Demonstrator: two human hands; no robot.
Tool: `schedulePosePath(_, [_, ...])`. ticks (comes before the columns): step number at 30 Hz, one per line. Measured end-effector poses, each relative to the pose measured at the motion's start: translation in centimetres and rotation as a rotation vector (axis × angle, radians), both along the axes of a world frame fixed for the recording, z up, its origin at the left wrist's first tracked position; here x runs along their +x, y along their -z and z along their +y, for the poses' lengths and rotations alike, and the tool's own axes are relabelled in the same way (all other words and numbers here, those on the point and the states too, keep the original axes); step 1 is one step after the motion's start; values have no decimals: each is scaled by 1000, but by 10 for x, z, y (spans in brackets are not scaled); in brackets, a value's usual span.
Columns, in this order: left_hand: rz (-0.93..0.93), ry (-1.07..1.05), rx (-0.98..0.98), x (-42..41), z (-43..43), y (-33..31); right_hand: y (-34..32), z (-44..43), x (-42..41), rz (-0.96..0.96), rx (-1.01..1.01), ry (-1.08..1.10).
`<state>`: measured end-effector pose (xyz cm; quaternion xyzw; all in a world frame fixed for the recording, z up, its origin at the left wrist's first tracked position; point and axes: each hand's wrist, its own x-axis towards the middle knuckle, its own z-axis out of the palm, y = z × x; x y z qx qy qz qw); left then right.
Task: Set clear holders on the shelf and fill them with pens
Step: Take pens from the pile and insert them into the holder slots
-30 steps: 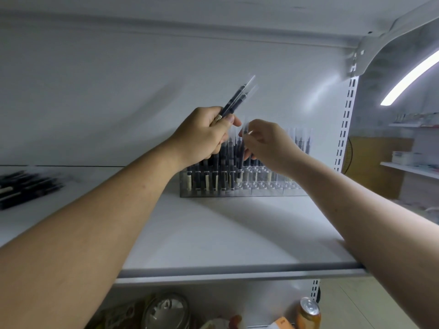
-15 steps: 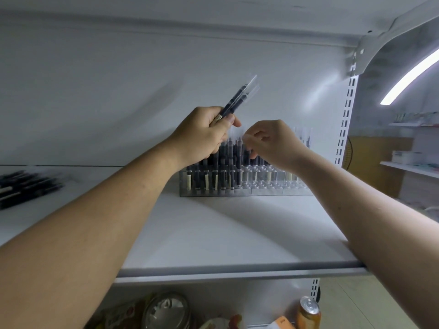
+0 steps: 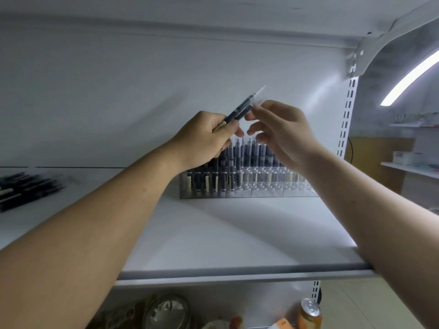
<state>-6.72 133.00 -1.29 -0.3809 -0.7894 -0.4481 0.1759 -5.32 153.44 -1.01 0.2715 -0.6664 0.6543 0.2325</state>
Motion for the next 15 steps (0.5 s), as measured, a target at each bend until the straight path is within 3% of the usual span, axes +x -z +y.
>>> schedulePosePath(6, [-24,21,23,2,0,-1,-5,3,-2,-30,-248,-36])
schedulePosePath(9, [11,-4,22,1,-2,-2,-9,11,-3,-21,-363,81])
schedulePosePath(12, [85,-60,-16,0,-4,-2,-6,15,-4,64,-100,349])
schedulePosePath(15, [128,-92,-47,-2,-5,-1,2,9,-2,143,212,456])
